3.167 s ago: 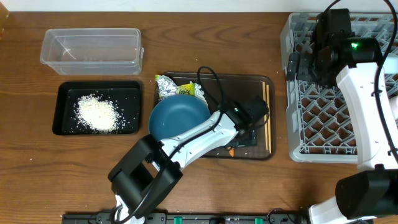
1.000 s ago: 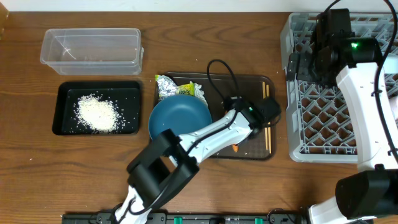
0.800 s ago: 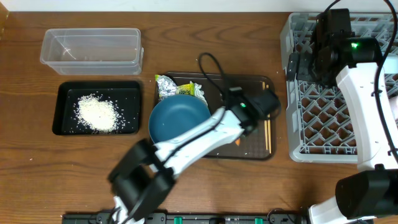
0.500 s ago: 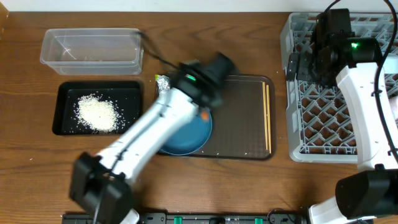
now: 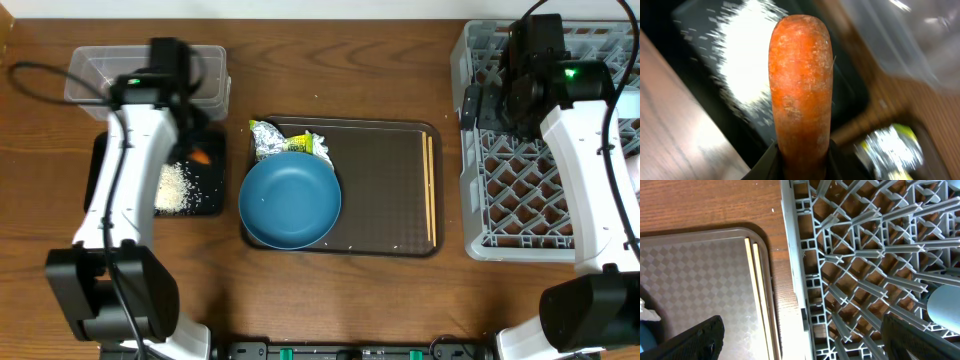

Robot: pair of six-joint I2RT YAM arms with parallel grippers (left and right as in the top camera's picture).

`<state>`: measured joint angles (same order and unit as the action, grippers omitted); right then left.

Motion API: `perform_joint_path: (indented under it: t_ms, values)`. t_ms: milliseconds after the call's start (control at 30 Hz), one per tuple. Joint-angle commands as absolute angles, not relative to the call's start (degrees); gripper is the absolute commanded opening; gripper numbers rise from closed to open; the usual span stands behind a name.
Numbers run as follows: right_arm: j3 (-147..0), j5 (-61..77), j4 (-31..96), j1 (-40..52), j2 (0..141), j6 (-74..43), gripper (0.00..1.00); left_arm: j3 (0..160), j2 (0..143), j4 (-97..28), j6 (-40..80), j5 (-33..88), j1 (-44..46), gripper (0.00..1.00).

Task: Sort waste into correct bins and load items into the dishwasher rack
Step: 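Lift the carrot with the left gripper and carry it to the black tray, then lower the carrot onto the rice and open the left gripper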

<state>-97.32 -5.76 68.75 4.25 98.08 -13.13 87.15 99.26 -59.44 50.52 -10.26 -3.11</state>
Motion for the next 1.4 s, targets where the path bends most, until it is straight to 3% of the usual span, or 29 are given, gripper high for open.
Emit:
perform_joint_path:
  t_ms: [0, 567, 667, 1000, 1367]
  values:
    - [-97.4, -5.6, 68.8, 4.1, 98.6, -13.0, 0.99, 85.0, 101.7, -58.1, 49.6, -11.1, -7.4, 0.19]
    - [-97.4, -5.6, 68.8, 4.1, 98.6, -13.0, 0.99, 84.5, 113.2, -50.7, 47.1, -11.9, -11.5, 0.25]
    - [-97.4, -5.6, 68.8, 4.1, 98.6, -13.0, 0.99, 84.5, 113.2, -51.1, 46.9, -12.1, -11.5, 0.34]
    - [-97.4, -5.6, 68.8, 4.1, 98.6, -13.0, 0.99, 84.5, 113.2, -52.6, 45.9, -12.1, -11.5, 0.38]
    - [-97.4, -5.6, 68.8, 4.1, 98.6, -13.0, 0.99, 85.4, 101.0, -57.8, 44.8, -4.3, -11.4, 0.42]
